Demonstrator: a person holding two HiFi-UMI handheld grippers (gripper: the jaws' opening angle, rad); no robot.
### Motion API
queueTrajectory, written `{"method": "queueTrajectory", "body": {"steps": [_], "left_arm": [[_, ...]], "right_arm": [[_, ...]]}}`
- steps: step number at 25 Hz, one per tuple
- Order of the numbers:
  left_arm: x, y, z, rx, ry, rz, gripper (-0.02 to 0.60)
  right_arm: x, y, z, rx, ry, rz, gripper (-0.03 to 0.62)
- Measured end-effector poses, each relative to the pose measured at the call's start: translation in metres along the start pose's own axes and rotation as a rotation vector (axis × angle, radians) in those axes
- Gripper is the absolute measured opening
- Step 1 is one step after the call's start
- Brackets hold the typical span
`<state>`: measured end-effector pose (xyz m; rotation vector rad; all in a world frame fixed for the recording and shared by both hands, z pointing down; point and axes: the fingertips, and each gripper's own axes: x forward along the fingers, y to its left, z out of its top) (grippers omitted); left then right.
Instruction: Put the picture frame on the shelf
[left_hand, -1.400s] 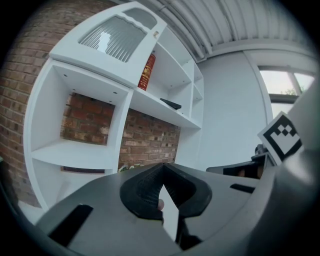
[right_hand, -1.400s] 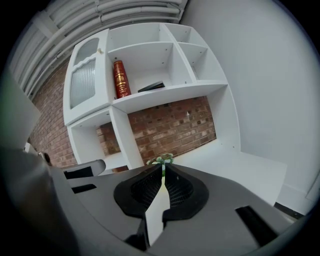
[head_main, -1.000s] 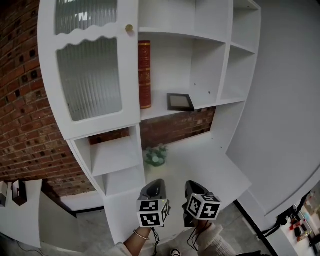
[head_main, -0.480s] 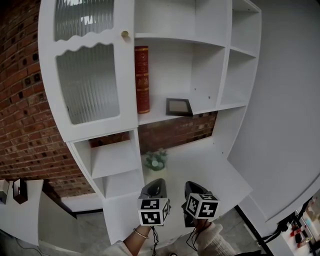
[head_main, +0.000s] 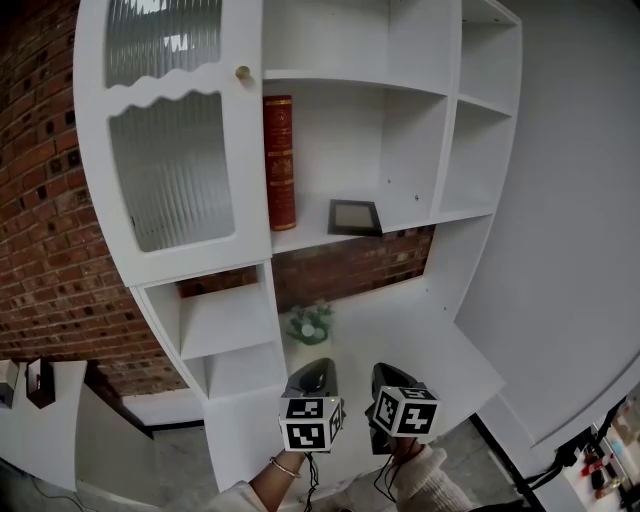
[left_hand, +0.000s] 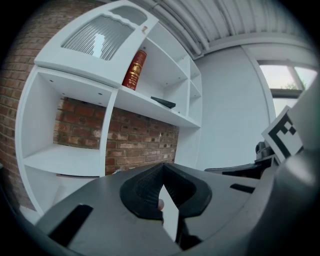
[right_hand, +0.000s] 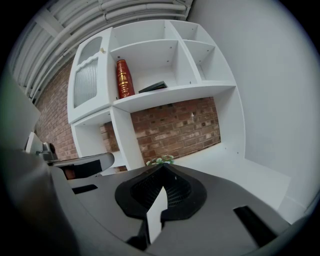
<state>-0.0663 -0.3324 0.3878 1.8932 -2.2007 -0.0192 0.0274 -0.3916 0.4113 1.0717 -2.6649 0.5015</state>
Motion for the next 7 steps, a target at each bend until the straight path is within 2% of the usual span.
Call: {"method": "queueTrajectory", "body": {"steps": [7], "left_arm": [[0.0065, -0.0070, -0.0007, -0.002, 0.000, -0.004, 0.005]], "right_arm": [[0.0004, -0.0062, 0.0047, -0.014, -0.009, -0.004, 0.023]]}}
